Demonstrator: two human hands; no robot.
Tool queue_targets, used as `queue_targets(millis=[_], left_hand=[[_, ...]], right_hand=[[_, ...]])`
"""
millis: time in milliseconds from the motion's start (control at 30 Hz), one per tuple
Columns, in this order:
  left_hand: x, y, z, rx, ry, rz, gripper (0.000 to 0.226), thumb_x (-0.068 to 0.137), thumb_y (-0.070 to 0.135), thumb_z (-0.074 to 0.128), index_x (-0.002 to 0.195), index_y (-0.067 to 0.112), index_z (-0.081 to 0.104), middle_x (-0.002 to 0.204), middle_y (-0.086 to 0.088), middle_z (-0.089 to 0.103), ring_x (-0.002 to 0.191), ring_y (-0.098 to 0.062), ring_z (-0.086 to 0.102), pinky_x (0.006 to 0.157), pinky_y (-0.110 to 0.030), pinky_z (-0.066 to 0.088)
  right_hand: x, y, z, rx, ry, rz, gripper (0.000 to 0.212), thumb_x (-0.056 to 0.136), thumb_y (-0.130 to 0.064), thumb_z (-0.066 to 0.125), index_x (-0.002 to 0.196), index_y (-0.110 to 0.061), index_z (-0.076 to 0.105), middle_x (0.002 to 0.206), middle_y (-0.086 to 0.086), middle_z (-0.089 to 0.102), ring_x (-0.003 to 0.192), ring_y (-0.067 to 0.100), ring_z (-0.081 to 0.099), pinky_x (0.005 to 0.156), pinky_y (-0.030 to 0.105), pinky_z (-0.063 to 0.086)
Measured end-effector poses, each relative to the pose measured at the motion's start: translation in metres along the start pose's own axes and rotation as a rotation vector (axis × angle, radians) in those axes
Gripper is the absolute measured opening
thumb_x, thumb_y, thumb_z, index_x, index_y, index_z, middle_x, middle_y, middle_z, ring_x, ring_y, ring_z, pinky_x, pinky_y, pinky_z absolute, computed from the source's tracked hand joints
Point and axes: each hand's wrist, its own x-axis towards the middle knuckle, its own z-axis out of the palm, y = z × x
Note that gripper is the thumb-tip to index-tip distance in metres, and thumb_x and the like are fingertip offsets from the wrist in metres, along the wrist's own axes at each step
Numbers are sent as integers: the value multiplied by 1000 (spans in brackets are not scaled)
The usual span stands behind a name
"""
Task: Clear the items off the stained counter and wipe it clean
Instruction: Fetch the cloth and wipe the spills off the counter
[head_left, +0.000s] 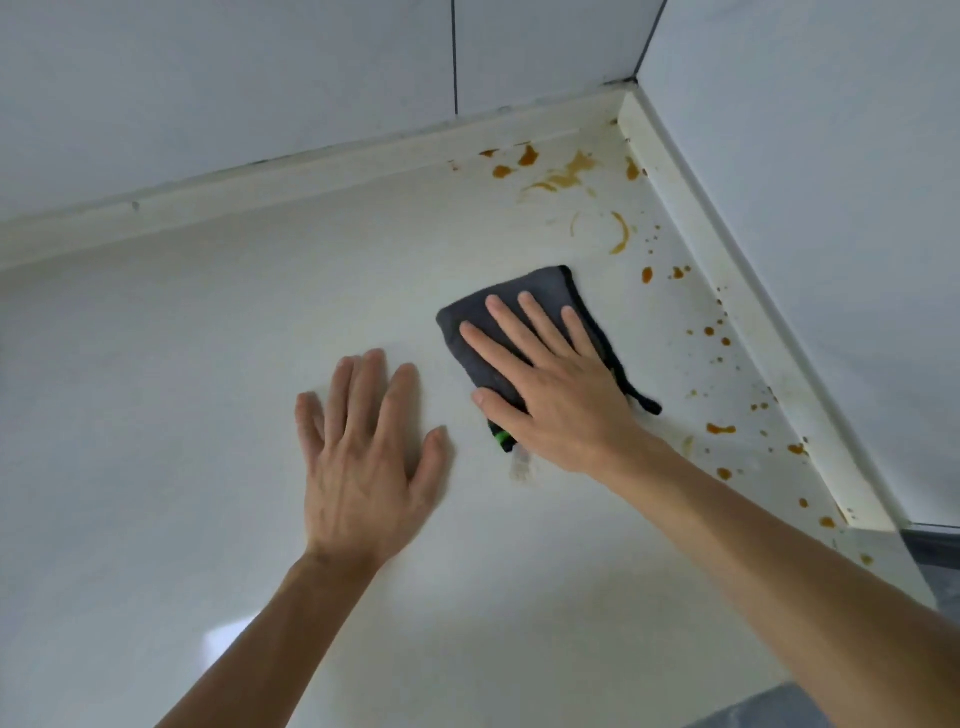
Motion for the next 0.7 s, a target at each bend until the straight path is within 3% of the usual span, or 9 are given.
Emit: queue_targets(millis=[133,300,467,533,700], left_hand=[[0,3,0,18,-11,-10,63,100,57,40,150,19,42,163,-9,33,153,-34,27,116,-58,21],[2,3,0,4,-9,-21,62,99,54,47,149,17,46,163,-10,36,154,-35,27,118,-60,20],[-2,1,-2,10,-25,-22,65,101,55,44,154,17,44,167,-11,33,158,-34,25,123,-62,18],[-3,1,-1,9,-23,-24,66,101,55,44,155,16,44,168,-11,32,158,-35,24,123,-63,18],[-2,2,4,-9,-2,-16,66,100,55,44,154,17,45,167,-11,33,157,-35,26,122,-64,19]], right_hand=[[30,32,-8,-24,-37,177,67,104,-64,27,166,-43,12,177,-6,5,164,23,1,131,52,3],[118,-4,-11,69,-16,312,68,106,-60,26,168,-38,10,177,0,2,163,30,-2,130,57,-2],[79,-10,-5,-2,-18,-68,66,105,-62,30,166,-39,18,176,-4,11,163,25,6,131,53,5],[68,18,-8,-33,-40,-111,67,104,-64,27,166,-42,17,176,-8,9,163,21,5,131,51,6],[133,49,-17,15,-23,235,67,105,-62,22,167,-41,9,177,-5,1,163,24,-2,131,53,-1]])
